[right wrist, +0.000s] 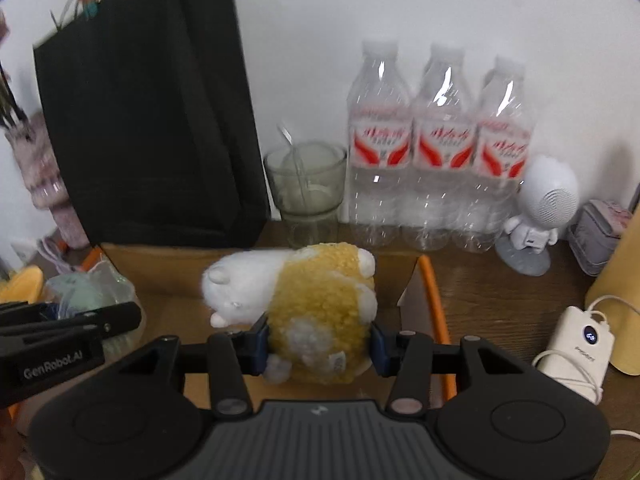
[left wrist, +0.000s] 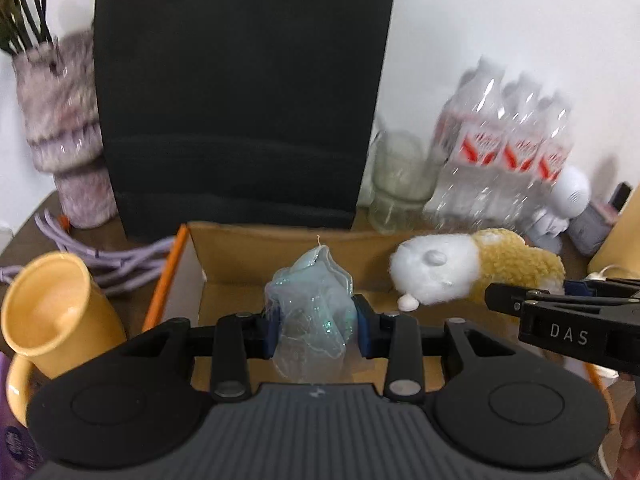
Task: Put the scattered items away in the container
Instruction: 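Carry plush toy and plastic bag into the cardboard box and release both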
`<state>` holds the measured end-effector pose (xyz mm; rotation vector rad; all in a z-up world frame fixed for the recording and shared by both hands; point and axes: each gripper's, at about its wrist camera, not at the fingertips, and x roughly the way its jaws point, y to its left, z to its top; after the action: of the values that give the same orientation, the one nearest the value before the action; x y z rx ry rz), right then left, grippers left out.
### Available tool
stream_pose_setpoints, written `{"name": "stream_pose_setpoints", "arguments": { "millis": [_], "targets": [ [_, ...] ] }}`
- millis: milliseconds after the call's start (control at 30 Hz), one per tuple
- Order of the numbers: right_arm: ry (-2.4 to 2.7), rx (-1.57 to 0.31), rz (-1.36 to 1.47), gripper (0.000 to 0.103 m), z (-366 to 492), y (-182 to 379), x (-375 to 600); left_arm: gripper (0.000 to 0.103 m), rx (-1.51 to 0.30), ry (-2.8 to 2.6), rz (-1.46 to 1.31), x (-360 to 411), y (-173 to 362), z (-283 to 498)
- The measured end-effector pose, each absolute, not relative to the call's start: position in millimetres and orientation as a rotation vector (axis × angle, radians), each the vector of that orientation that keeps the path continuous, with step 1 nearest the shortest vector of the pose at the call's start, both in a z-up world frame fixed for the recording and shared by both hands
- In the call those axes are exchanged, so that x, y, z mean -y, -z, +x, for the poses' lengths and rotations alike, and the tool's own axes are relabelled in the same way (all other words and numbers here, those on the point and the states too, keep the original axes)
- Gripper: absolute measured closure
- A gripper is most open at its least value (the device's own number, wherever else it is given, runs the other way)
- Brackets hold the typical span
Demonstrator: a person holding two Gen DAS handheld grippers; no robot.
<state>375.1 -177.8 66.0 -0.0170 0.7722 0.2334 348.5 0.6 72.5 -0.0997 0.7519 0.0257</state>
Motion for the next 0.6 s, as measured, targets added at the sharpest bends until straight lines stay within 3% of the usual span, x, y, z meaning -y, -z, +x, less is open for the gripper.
{"name": "stream_pose_setpoints", "arguments": {
  "millis": [433, 600],
  "targets": [
    [-0.209, -0.82, -0.079, 0.051, 393, -34, 178, 0.061, -0.818, -0.008, -0.036, 9, -46, 365],
    [-0.195, -0.823, -0.088, 0.041, 391, -32, 181, 0.058, -0.836, -0.011, -0.03, 8, -44, 366]
  ]
}}
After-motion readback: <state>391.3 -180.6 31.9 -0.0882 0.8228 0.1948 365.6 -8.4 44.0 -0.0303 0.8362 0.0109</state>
